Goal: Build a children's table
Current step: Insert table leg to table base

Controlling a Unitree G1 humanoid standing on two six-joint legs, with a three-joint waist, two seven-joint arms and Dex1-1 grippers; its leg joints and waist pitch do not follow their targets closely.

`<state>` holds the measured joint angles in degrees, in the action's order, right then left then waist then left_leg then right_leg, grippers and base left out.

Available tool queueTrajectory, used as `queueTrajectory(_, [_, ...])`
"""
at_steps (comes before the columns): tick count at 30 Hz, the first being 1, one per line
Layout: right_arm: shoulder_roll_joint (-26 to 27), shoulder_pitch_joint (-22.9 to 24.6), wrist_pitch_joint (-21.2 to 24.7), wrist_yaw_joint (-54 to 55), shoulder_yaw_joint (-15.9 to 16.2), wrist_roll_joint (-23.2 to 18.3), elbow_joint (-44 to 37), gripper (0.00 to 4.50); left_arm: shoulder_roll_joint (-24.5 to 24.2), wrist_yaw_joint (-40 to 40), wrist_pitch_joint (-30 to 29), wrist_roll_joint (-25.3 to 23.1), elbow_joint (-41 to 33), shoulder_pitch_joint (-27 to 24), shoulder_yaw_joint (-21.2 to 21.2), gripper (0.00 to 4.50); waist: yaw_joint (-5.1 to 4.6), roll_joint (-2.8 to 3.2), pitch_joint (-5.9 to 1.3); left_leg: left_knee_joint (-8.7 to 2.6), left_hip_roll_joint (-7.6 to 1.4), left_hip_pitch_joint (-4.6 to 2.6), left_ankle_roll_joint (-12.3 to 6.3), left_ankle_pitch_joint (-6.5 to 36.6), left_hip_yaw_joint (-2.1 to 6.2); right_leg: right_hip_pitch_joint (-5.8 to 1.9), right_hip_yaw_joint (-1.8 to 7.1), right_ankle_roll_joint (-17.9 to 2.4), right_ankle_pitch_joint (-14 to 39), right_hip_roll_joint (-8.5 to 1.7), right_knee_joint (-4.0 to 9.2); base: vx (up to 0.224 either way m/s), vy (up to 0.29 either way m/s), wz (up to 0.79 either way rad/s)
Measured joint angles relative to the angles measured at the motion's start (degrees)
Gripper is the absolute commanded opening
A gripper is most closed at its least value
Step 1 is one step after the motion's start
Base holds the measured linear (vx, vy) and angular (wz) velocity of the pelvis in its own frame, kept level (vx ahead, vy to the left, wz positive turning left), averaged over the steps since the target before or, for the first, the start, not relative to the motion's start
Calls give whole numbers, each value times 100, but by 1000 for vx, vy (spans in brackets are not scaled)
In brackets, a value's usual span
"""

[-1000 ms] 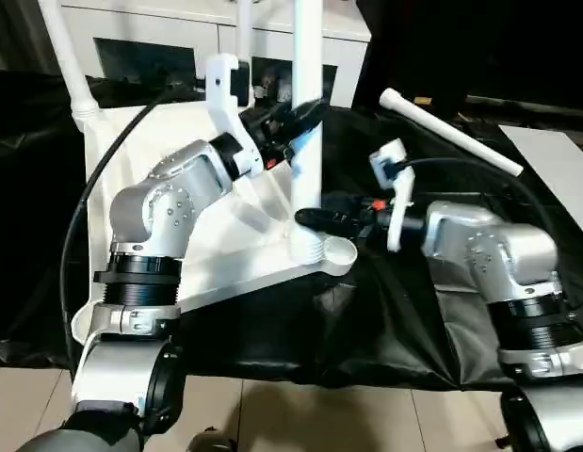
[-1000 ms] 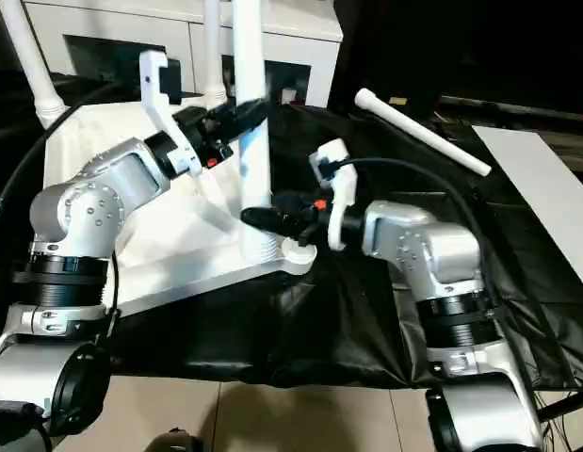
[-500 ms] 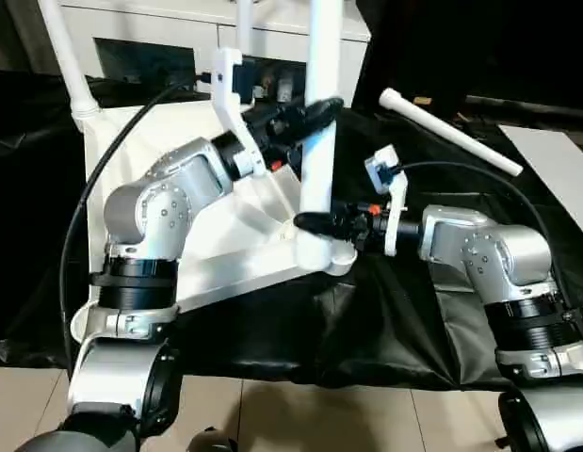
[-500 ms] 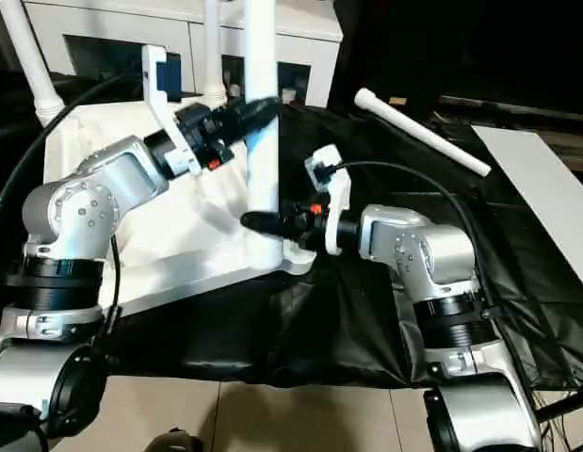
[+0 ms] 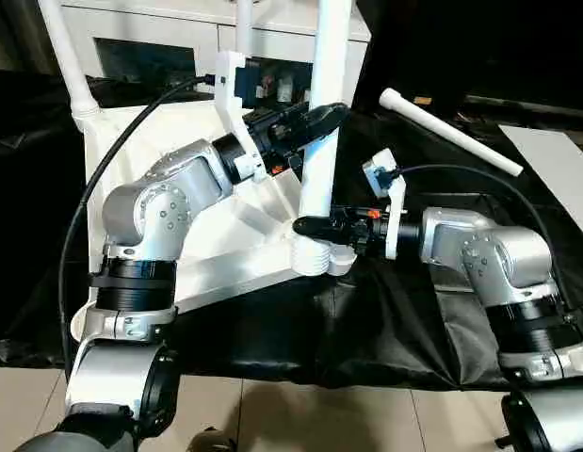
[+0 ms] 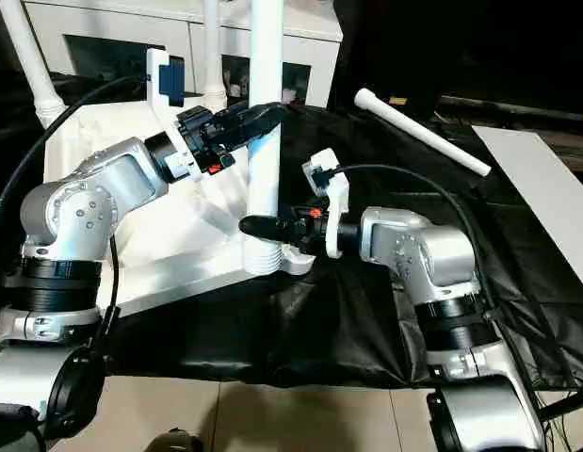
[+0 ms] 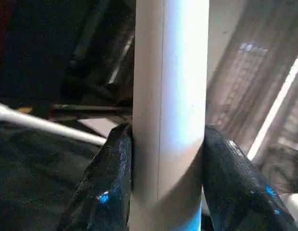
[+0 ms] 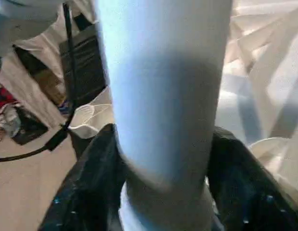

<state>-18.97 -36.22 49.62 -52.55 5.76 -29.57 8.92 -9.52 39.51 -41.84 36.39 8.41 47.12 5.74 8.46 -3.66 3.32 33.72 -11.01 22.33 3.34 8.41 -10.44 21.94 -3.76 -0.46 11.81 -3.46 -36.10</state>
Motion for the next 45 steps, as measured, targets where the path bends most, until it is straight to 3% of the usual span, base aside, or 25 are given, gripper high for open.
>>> queueTrajectory(1, [0, 5, -9, 0, 45, 15, -1, 297, -4, 34, 0, 1, -29, -3, -11, 174, -8, 0, 0, 0, 0, -1, 0, 0, 0, 0, 0, 0, 0, 0, 0, 0, 0, 0])
queueTrajectory(10, [-29, 7, -50, -13, 103, 63, -32, 300, -98, 221, -22, 2, -44, -37, -68, 174, -12, 0, 0, -1, 0, -1, 0, 0, 0, 0, 0, 0, 0, 0, -1, 0, 0, 0])
queueTrajectory(17, [-31, 20, -50, -72, 103, 44, -103, 227, -139, 285, -23, 2, -96, -50, -116, 174, -11, 0, 0, 0, 0, -2, 1, 0, 0, -1, 0, 0, 0, 0, -1, 0, 0, 0])
queueTrajectory(27, [-33, 62, -105, -140, 144, 47, -162, 193, -131, 277, -39, 1, -98, -53, -133, 174, -13, 0, 0, 0, 0, -2, 1, 0, 0, -1, 0, 0, 0, 0, -1, 0, 0, 0])
queueTrajectory(28, [-33, 69, -108, -136, 145, 50, -162, 192, -125, 249, -73, 2, -98, -53, -127, 209, -13, 0, 0, 0, 0, -2, 1, 0, 0, -1, 0, 0, -1, 0, -1, 0, 0, 0])
queueTrajectory(31, [-14, 121, -155, -43, 143, 65, -160, 192, -123, 126, -149, -4, -92, -52, -120, 244, -13, 0, 0, 0, 0, -2, 1, 0, 0, -1, 0, 0, -1, 0, -1, 0, 0, 0])
queueTrajectory(33, [92, 162, -255, 204, 52, 97, -148, 191, -106, -1, -93, -26, -54, -52, -102, 249, -16, 0, 0, 0, 0, -2, 1, -1, 0, -1, 0, 0, -1, 0, -2, 0, 0, 0])
queueTrajectory(37, [393, 215, -689, 1082, -521, 273, 122, 190, -75, -270, 96, -30, 135, -53, 188, 290, -17, 0, 0, 1, 0, -2, 2, -1, 0, 0, 0, 0, -1, 0, -2, 0, 0, 0])
queueTrajectory(40, [465, 214, -1232, 1676, -839, 470, 437, 190, -163, -365, 237, -175, 141, -92, 232, 319, -14, 1, 0, -1, 1, -2, 2, -1, 0, -1, 1, 0, -1, 0, 0, 0, 0, 0])
queueTrajectory(42, [445, 216, -1529, 1956, -954, 601, 624, 190, -371, -232, 432, -423, 132, -257, 0, 330, -25, 1, 0, -5, 1, -3, 2, -1, -1, 0, 2, 2, 0, 0, 1, 0, 0, 0])
queueTrajectory(45, [220, 263, -1902, 2164, -993, 866, 814, 190, -1095, 202, 1205, -1635, 279, -709, -1277, 336, -29, 5, -1, -12, 1, -4, 2, -1, -2, 1, 3, 17, 8, 1, 3, 0, 0, 0])
